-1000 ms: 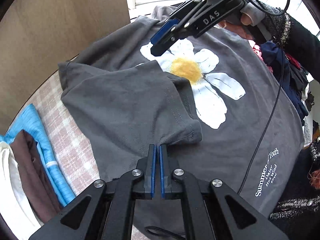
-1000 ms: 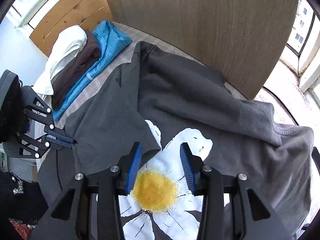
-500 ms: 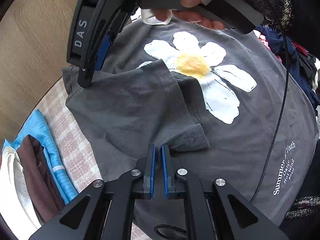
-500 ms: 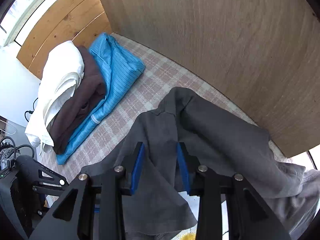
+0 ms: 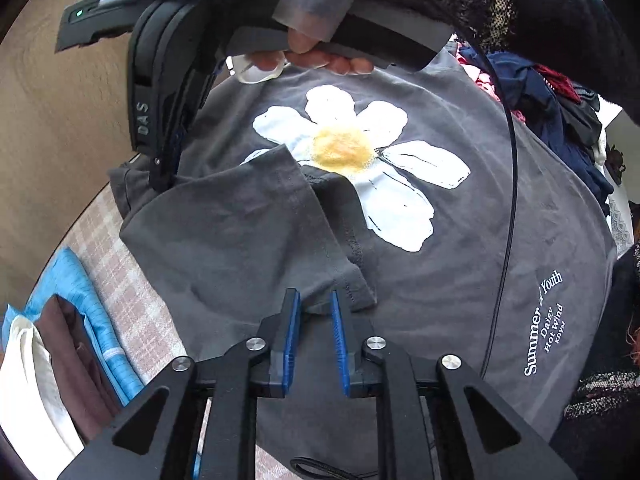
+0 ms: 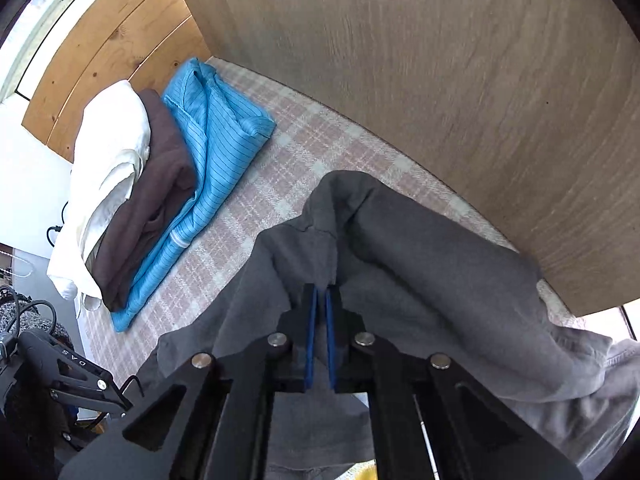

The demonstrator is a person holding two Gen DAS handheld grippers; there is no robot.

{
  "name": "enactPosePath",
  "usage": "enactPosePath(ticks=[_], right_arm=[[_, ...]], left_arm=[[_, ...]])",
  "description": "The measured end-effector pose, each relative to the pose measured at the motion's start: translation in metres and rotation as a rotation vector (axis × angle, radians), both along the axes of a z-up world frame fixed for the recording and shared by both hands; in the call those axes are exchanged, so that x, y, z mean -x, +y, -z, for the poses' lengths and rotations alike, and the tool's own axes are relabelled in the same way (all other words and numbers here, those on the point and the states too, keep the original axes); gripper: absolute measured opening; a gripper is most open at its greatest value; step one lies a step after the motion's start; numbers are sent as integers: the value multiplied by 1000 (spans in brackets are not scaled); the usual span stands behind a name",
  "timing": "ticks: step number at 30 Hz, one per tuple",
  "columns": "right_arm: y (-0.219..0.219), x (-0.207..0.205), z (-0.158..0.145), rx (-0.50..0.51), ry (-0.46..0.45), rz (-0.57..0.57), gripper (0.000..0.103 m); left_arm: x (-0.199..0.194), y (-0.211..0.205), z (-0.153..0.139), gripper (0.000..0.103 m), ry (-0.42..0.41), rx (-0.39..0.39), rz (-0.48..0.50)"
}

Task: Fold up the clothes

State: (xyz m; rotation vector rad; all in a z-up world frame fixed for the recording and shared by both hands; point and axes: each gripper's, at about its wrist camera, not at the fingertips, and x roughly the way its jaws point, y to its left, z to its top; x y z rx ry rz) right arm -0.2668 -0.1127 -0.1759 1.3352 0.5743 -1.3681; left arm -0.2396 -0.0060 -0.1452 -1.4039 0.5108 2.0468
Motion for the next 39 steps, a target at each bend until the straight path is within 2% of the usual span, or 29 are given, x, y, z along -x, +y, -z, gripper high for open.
enactPosePath(ticks=[5,7,12,17,20,22,23,26,29,32,34,36,39], right_arm=[[1,-2,4,-19,4,-18,5],[1,-2,6,-22,13,-19,5],[1,3,10,-17,38,-4,5],[2,12,0,31,85,43,3],[2,18,-12,61,123,67,3],[3,24,-20,76,147,85,3],[3,26,-23,83,159,94,3],[10,33,-21,30,100,96,4],[37,12,-19,35,16,47,4],[63,-13,-5,17,7,-14,5],[80,-29,3,5,1,-56,14],[97,-46,12,-6,-5,-97,18],[105,-56,21,-4,-9,-120,18]], left_arm=[[6,23,23,18,-16,73,88],[10,24,30,2,-53,69,90],[5,14,16,2,-69,19,67],[-14,-7,-17,2,-38,-39,-12],[-31,-19,-25,2,-20,-104,-66],[-38,-25,-13,2,-56,-129,-114],[-39,-24,-2,2,-67,-105,-129],[-40,-26,18,2,-86,-74,-161],[-37,-31,21,2,-80,-82,-182],[-34,-40,17,2,-72,-93,-205],[-33,-45,17,2,-70,-84,-217],[-32,-51,16,2,-71,-84,-231],[-31,-60,14,2,-74,-96,-262]])
